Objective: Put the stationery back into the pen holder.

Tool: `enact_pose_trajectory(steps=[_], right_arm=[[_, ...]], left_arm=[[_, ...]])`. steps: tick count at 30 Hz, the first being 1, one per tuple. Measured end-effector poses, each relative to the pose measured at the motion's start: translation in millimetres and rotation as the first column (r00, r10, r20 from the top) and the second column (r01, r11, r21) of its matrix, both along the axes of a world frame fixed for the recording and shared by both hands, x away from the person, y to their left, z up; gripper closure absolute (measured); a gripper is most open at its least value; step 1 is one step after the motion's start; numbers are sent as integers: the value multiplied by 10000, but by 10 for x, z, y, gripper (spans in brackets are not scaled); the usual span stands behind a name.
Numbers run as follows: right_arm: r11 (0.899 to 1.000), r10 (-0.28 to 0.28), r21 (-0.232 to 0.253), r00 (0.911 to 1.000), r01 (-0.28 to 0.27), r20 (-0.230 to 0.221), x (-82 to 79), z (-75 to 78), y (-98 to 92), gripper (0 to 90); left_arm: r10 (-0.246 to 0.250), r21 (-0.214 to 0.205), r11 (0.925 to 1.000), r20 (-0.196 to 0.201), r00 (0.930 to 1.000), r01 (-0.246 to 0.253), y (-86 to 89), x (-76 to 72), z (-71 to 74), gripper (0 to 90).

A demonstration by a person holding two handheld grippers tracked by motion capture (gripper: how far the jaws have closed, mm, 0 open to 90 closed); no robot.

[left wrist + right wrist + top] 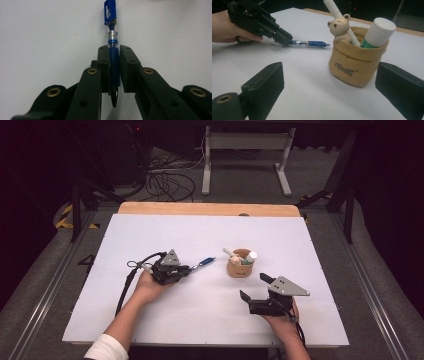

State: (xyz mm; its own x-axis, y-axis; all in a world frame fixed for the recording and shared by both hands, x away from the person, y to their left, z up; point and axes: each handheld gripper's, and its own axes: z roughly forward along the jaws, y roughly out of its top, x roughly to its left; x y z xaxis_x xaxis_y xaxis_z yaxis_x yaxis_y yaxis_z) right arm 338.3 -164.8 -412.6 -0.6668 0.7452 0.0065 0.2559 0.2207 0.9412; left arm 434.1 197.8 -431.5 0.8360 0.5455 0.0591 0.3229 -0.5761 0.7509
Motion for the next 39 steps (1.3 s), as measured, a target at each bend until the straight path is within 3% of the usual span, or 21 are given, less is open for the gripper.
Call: enact_pose_trajectory(steps=[4,10,15,23,28,30,36,39], right_arm=[[9992,362,-192,9992,-358,181,-12,-10,58,100],[9908,947,-1021,9942,-892,504,-35,-33,174,132],[9877,1058,-1214,9929,-985,550,-31,-45,235,173],[9777,1162,-1869,9879,-956,1029,-65,-34,339,313],[9592,1423,-2653,9780,-982,1527,-87,-12,545,371],[9489,1564,-3000,9716,-979,1777,-87,-10,615,391],[9336,1826,-3444,9585,-991,2191,-82,4,768,439],[9163,1992,-3894,9503,-940,2393,-86,-5,841,452]], left_arm=[[-31,-449,9990,-45,10000,29,43,-96,23,796],[-143,-941,9955,-66,9999,136,69,-254,74,796],[-308,-1306,9910,-191,9993,281,61,-386,127,795],[-699,-1674,9837,-214,9973,653,3,-590,194,795],[-883,-2195,9729,-607,9942,730,-19,-644,228,794],[-946,-2199,9724,-661,9933,780,-32,-672,226,794],[-1071,-2134,9730,-790,9911,881,-69,-729,236,794],[-1094,-2092,9737,-830,9905,901,-81,-740,244,794]])
